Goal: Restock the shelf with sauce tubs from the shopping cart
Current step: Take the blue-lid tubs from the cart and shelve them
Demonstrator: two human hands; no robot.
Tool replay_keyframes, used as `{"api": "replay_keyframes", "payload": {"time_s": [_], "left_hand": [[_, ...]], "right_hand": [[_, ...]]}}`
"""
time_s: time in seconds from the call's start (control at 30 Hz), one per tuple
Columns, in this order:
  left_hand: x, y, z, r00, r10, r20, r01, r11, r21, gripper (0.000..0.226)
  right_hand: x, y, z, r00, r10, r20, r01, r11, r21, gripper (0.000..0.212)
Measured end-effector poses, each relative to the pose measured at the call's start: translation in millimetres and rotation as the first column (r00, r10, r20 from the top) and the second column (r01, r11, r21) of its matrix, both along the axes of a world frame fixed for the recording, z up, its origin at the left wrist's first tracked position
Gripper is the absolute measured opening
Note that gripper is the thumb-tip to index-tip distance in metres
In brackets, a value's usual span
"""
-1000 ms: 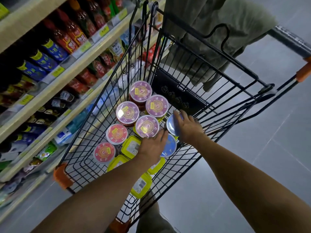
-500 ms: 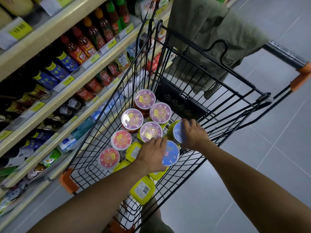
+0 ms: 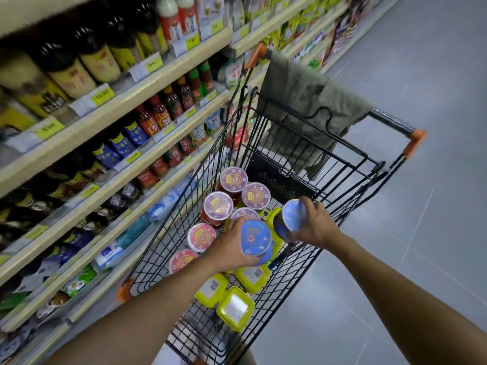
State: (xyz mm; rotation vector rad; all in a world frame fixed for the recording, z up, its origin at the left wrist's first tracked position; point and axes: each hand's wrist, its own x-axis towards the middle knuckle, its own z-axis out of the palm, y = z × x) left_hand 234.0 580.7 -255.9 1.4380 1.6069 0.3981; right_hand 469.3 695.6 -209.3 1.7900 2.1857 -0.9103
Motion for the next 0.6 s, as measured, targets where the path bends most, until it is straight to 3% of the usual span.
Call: {"api": "replay_keyframes", "payload": {"time_s": [0.17, 0.37, 0.47, 0.6], "left_hand": [[-37.5, -25.9, 34.2, 0.99, 0.092, 0.105, -0.099, 0.993, 0.063, 0.101], [-83.6, -63.0, 82.1, 0.953, 0.127, 0.274, -0.173, 0.974, 0.149, 0.094], [-106.0, -84.3, 110.2, 0.928, 0.106, 0.357, -0.177, 0.969, 0.172, 0.101], [-132.6, -115.3, 144.5, 0.878, 0.114, 0.465, -0.224, 0.957, 0.187, 0.117]], "right_hand": [[-17.2, -37.8, 51.9, 0.996, -0.045, -0.078, 0.045, 0.999, -0.002, 0.122], [-50.4, -89.4, 110.6, 0.983, 0.025, -0.179, -0.007, 0.995, 0.101, 0.111], [-66.5, -111.4, 139.2, 0.97, 0.052, -0.239, -0.012, 0.986, 0.167, 0.101], [-90.5, -137.7, 175.7, 0.911, 0.074, -0.406, 0.02, 0.975, 0.222, 0.108]]}}
